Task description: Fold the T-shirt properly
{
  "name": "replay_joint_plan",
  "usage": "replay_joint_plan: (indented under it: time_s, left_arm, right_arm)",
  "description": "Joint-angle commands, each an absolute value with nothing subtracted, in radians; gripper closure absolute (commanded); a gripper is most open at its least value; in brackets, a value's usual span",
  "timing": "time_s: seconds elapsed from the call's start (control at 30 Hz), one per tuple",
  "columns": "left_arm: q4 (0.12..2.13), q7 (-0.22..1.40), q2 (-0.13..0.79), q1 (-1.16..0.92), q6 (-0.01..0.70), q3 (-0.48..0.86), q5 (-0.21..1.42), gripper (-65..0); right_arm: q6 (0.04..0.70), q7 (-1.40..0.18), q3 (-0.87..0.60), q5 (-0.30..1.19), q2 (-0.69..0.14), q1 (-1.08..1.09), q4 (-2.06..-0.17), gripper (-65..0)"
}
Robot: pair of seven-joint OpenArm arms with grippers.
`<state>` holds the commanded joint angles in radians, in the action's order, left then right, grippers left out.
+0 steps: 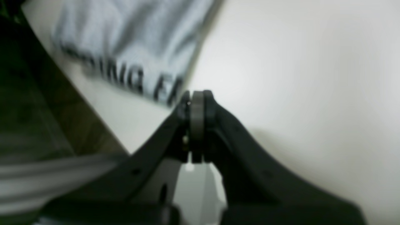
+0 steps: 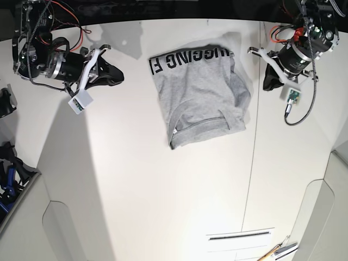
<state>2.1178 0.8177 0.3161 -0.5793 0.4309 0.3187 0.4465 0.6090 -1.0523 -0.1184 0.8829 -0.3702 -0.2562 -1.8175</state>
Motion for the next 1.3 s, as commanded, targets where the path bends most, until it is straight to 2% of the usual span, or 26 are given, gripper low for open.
replay_joint_plan:
  time_s: [0.1, 0.17, 0.27, 0.37, 0.47, 0.57, 0.67, 0.8, 0.87, 1.0, 1.07, 1.3]
  left_arm:
    - [2.118, 0.862, 0.316, -0.696, 0.43, 0.396, 0.476, 0.0]
    - [2.118, 0.896, 0.315, -0.776, 0.43, 0.44, 0.475, 0.0]
    - [2.118, 0.924, 0.302, -0.933, 0.384, 0.488, 0.461, 0.0]
    - [2.114, 0.908, 0.276, -1.1, 0.378, 0.492, 0.382, 0.0]
    - [2.095, 0.833, 0.281, -1.226, 0.379, 0.492, 0.338, 0.0]
    - [2.021, 0.818, 0.309, -1.279, 0.411, 0.488, 0.365, 0.0]
    - [1.868, 0.783, 0.392, -1.279, 0.415, 0.45, 0.472, 0.0]
    - [1.594, 0.527, 0.472, -1.24, 0.415, 0.318, 0.474, 0.0]
    - [1.448, 0.443, 0.474, -1.181, 0.415, 0.236, 0.475, 0.0]
    - [1.196, 0.423, 0.47, -1.022, 0.415, 0.043, 0.476, 0.0]
    - [1.095, 0.393, 0.453, -0.94, 0.415, -0.04, 0.475, 0.0]
    - [0.824, 0.25, 0.358, -0.664, 0.408, -0.266, 0.475, 0.0]
  right_arm:
    - [0.61, -1.07, -0.118, 0.923, -0.445, -0.329, -1.818, 0.0]
    - [0.61, -1.126, -0.117, 1.001, -0.506, -0.363, -1.818, 0.0]
    - [0.635, -1.188, -0.117, 1.14, -0.626, -0.43, -1.818, 0.0]
    - [0.633, -1.19, -0.117, 1.159, -0.727, -0.517, -1.818, 0.0]
    - [0.633, -1.19, -0.115, 1.16, -0.775, -0.597, -1.818, 0.0]
    - [0.633, -1.19, -0.113, 1.16, -0.778, -0.678, -1.816, 0.0]
    - [0.632, -1.19, -0.084, 1.157, -0.778, -0.75, -1.813, 0.0]
    - [0.624, -1.159, 0.034, 1.036, -0.778, -0.788, -1.766, 0.0]
    - [0.624, -1.095, 0.11, 0.947, -0.778, -0.787, -1.708, 0.0]
    - [0.624, -0.879, 0.27, 0.793, -0.778, -0.76, -1.555, 0.0]
    - [0.624, -0.823, 0.346, 0.726, -0.776, -0.72, -1.491, 0.0]
    - [0.613, -0.792, 0.485, 0.549, -0.707, -0.558, -1.279, 0.0]
